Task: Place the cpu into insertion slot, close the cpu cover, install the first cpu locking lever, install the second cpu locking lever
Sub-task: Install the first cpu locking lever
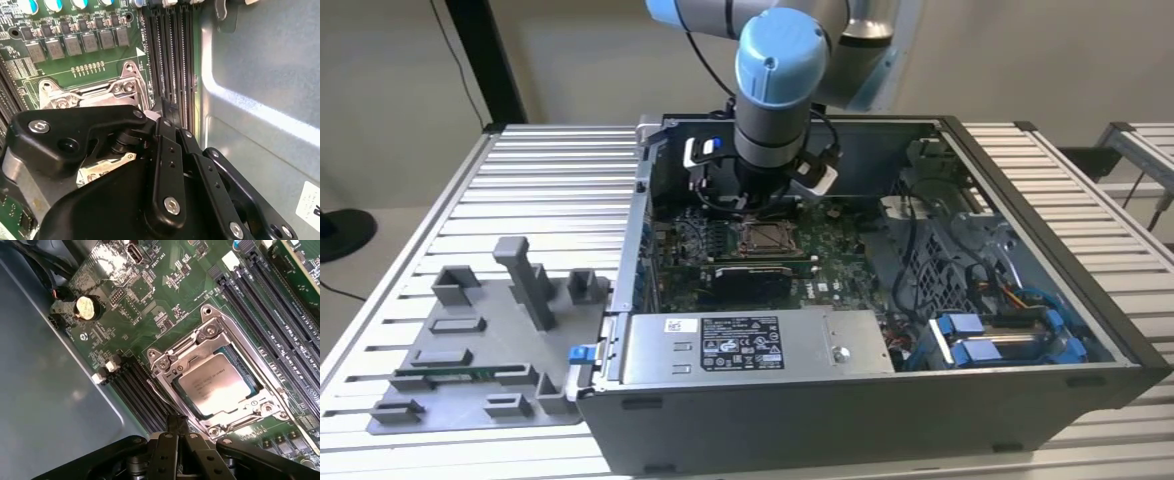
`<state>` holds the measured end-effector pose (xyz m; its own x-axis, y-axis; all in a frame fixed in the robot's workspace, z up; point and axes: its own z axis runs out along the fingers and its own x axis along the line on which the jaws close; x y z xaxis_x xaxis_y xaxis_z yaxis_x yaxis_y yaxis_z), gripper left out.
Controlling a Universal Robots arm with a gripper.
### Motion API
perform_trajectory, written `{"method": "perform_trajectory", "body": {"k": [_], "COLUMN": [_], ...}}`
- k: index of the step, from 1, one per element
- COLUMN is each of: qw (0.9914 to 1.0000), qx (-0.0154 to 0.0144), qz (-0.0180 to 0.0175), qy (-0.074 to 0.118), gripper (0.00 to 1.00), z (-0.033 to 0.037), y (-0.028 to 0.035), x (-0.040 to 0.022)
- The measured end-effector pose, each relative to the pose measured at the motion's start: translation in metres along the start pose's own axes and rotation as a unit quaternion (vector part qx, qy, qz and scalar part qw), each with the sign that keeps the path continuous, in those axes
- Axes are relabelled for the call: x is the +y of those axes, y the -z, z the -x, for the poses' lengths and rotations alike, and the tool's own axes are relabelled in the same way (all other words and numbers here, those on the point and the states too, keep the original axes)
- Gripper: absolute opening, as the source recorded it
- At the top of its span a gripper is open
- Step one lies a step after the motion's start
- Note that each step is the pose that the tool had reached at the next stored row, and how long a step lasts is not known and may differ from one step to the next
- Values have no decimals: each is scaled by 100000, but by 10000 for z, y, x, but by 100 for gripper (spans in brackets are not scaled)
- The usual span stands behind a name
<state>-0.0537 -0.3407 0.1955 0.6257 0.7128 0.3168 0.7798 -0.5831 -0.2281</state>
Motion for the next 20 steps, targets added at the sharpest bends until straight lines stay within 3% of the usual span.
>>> {"method": "perform_trajectory", "body": {"k": [20], "qw": [100000], "qx": [0], "qz": [-1], "qy": [2], "gripper": [0], "z": [-24], "y": [-31], "x": [50]}}
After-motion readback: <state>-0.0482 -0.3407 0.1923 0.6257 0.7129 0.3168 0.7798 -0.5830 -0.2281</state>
